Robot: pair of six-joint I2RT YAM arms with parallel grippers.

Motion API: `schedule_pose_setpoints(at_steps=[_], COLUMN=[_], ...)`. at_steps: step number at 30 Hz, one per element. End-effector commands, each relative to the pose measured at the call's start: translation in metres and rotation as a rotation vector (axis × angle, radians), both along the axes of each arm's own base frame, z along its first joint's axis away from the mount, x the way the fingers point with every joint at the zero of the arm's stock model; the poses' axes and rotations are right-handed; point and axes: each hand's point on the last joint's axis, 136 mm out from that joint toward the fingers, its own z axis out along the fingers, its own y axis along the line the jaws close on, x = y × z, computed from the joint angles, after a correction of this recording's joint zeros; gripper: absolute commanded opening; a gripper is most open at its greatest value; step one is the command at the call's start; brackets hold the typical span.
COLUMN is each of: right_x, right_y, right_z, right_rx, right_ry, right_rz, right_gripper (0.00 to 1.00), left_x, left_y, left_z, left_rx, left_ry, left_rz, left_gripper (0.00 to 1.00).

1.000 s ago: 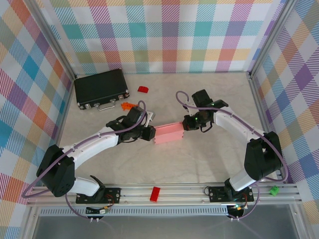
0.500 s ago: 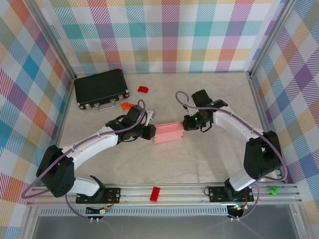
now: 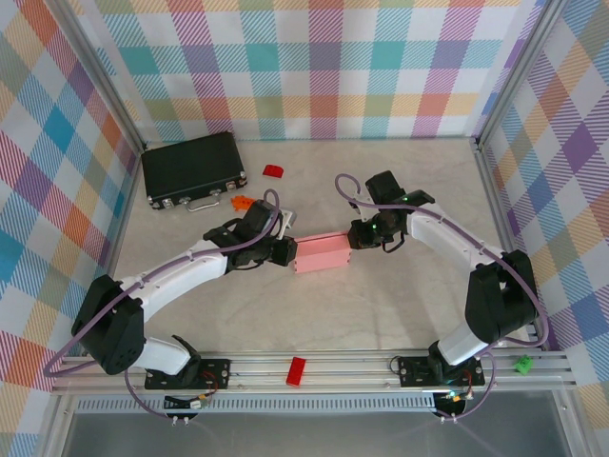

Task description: Fold the paper box

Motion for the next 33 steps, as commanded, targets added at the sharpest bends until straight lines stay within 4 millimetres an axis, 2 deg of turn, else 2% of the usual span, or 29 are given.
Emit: schedule_pose_setpoints(at_steps=[1,13,21,33], right_x=[0.001,0.004,0.006,0.006], right_y=[0.003,-0.002,-0.002,0.002], right_z=[0.007,0.011,0.011,0.011], right_rx=[0.003,-0.014,-0.015,0.004], right_ry=[-0.006,-0.044,-0.054,-0.044], right_rz=[0.009,-0.01,-0.011,-0.001], right_gripper=[0.13,0.19,0.2,0.17], left_x=[0.005,0.005,0.005,0.0], left_y=[0.001,0.001,-0.005,-0.001], left_z=[0.005,0.009,0.014,0.017], left_rx=[0.002,-0.004,-0.036,-0.032], left_ry=[-0.003,-0.012,-0.01,0.0], left_rz=[0.019,0.022,0.009,0.014], left_gripper=[0.16,0.25,0.24,0.2])
